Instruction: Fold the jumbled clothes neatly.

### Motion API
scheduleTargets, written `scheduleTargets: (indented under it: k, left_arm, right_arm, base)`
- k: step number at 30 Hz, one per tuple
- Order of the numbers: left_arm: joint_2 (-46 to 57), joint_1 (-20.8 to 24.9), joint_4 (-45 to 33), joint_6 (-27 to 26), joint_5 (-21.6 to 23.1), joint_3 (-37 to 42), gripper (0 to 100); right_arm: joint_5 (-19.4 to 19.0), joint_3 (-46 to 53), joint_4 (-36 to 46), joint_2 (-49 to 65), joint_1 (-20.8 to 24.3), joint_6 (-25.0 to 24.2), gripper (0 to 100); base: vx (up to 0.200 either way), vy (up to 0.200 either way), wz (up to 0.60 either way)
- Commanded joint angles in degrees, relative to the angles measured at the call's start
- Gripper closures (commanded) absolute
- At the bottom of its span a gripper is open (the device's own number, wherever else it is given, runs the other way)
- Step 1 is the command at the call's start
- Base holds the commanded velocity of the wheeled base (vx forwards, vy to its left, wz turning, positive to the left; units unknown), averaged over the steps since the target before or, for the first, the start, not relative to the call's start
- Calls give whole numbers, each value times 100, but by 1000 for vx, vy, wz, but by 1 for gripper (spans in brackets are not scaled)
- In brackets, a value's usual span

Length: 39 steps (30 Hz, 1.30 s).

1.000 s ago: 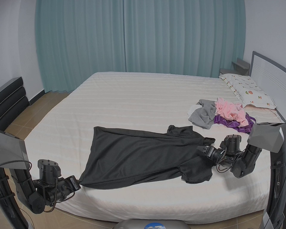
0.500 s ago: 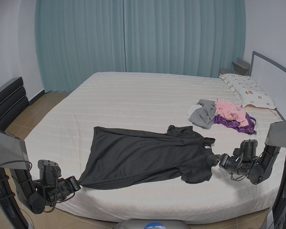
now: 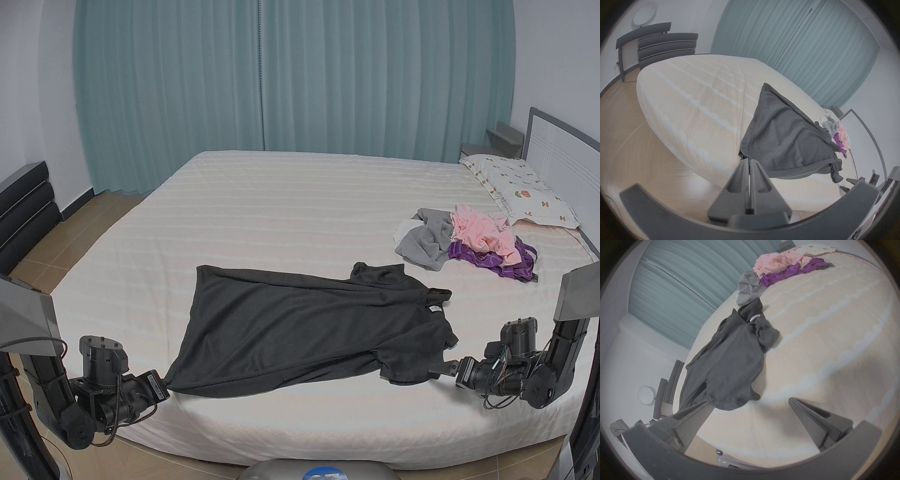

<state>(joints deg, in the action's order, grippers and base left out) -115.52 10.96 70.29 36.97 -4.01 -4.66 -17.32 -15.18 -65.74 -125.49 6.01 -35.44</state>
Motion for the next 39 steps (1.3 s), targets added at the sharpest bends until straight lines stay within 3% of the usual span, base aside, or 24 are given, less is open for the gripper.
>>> scheduleTargets:
  k: [1, 11, 18, 19, 33, 39]
  left_arm:
    - [3, 3, 2, 3, -3, 0, 100]
    - [3, 3, 2, -6, -3, 0, 100]
    - [3, 3, 2, -6, -3, 0, 100]
    - [3, 3, 2, -6, -3, 0, 100]
    - [38, 3, 2, -15, -21, 9, 100]
    - [47, 3, 2, -24, -47, 26, 100]
  right_arm:
    - [45, -29, 0, -274, 128, -33, 0]
    - [71, -477, 79, -309, 322, -68, 0]
    - [519, -882, 97, -582, 471, -77, 0]
    - [519, -882, 97, -591, 471, -77, 100]
    - [502, -143, 290, 534, 243, -25, 100]
    - [71, 191, 1178, 1510, -30, 46, 100]
  base:
    - [0, 0, 0]
    - [0, 0, 0]
    - [0, 0, 0]
    - [0, 0, 0]
    - [0, 0, 0]
    - [0, 0, 0]
